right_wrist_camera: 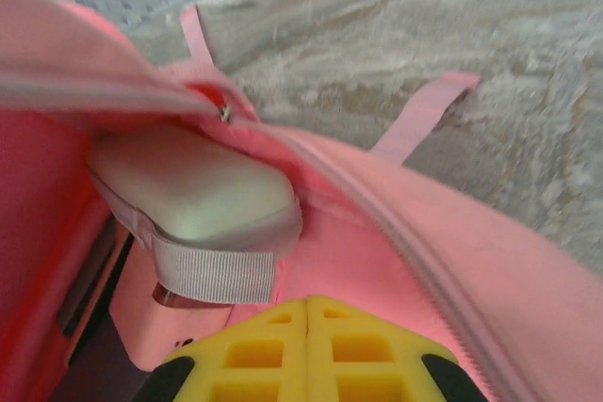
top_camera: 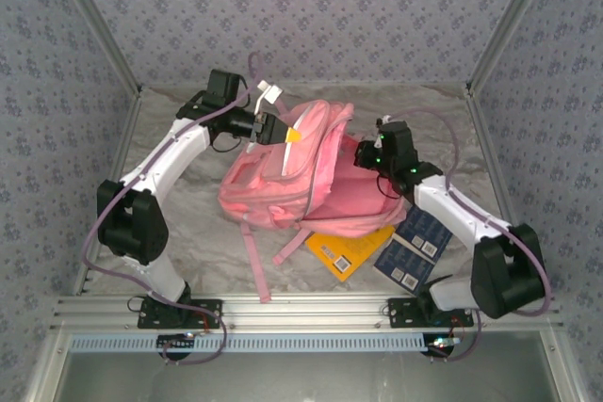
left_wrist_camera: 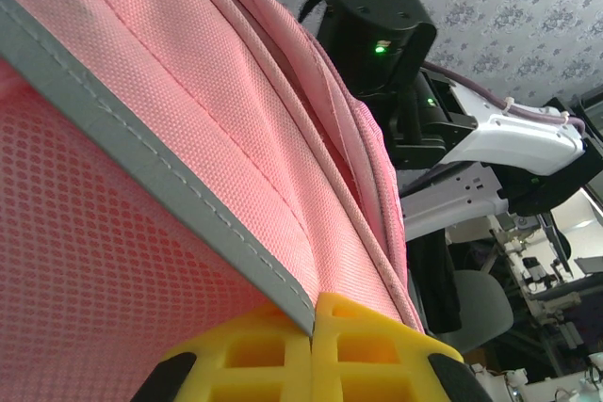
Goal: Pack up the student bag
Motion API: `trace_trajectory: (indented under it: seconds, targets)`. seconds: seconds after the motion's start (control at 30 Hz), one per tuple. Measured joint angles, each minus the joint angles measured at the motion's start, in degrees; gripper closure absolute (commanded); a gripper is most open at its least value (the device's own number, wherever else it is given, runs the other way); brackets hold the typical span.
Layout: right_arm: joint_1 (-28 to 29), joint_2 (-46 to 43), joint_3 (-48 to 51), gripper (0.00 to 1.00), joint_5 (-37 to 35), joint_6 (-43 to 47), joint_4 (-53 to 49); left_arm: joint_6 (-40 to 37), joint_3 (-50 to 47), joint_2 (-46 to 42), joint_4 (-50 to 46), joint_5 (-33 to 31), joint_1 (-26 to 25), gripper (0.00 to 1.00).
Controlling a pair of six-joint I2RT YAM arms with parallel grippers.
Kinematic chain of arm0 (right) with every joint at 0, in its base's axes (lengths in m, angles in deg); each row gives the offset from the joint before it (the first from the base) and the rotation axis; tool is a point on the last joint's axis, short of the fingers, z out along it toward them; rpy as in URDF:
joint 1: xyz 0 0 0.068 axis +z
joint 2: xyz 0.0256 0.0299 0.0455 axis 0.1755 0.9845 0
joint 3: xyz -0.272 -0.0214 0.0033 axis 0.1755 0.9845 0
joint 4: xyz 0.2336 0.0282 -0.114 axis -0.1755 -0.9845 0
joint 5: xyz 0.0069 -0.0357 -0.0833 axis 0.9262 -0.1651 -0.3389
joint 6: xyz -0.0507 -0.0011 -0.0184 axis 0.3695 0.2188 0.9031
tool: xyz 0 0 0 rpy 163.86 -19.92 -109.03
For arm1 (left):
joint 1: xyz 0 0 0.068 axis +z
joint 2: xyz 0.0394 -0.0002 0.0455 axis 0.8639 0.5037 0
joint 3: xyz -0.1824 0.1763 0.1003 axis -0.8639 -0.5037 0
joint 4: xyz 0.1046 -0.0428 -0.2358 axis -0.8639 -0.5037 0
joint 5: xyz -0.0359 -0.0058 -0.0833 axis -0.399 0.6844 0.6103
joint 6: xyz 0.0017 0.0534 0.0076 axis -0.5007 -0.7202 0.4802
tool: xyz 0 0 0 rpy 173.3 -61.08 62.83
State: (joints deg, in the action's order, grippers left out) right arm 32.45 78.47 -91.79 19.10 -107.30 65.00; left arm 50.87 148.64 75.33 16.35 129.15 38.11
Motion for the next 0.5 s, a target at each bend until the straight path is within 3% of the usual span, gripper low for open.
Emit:
trace_trajectory:
  seconds: [0.37, 0.5]
  targets:
    - [3.50, 18.69, -12.17, 1.00, 1.36, -2.10, 0.22, 0.00, 0.00, 0.00, 0.13, -0.48, -0.87, 1.00]
    - [3.41, 21.44, -12.33, 0.83, 5.57, -6.43, 6.21, 0.26, 0.00, 0.00, 0.35, -1.07, -0.87, 1.00]
